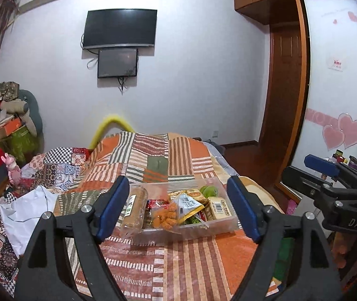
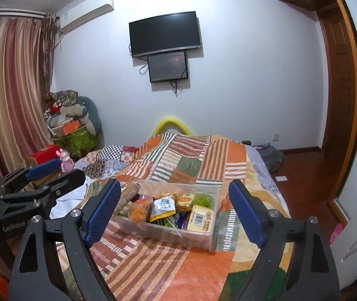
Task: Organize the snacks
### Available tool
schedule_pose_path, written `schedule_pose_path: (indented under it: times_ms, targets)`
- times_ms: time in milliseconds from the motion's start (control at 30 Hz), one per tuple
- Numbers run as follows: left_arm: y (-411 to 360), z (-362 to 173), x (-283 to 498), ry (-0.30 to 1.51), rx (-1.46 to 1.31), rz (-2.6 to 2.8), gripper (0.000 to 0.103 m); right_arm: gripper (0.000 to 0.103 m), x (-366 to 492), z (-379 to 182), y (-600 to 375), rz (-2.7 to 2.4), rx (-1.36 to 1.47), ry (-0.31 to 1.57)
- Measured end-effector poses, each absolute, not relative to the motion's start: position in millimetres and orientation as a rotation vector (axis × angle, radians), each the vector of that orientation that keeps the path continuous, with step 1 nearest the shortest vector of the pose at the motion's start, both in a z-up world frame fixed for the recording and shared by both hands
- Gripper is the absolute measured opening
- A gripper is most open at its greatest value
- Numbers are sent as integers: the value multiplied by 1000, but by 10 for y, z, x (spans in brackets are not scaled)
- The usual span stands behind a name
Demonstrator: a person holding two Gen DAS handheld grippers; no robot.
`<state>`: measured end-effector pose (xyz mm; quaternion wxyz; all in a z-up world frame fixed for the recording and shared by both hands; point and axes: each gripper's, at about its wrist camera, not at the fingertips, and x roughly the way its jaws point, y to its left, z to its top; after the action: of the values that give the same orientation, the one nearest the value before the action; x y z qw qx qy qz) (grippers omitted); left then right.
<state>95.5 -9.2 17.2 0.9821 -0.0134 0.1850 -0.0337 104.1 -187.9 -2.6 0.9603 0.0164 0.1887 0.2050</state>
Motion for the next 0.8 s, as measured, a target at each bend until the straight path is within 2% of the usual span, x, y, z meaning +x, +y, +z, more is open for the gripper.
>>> schedule_pose_path:
  times_ms: [133,400,800]
  targets:
    - [-116,162,836,351,-24,-48,94,103,998,-27,-1897,389,47,361]
    - [-54,152,746,332,-51,-25,102,103,826,-77,-1888,336,8,337]
    - [-2,134,757,328,-55,-11,102,103,743,-116,-1873,338,-14,329]
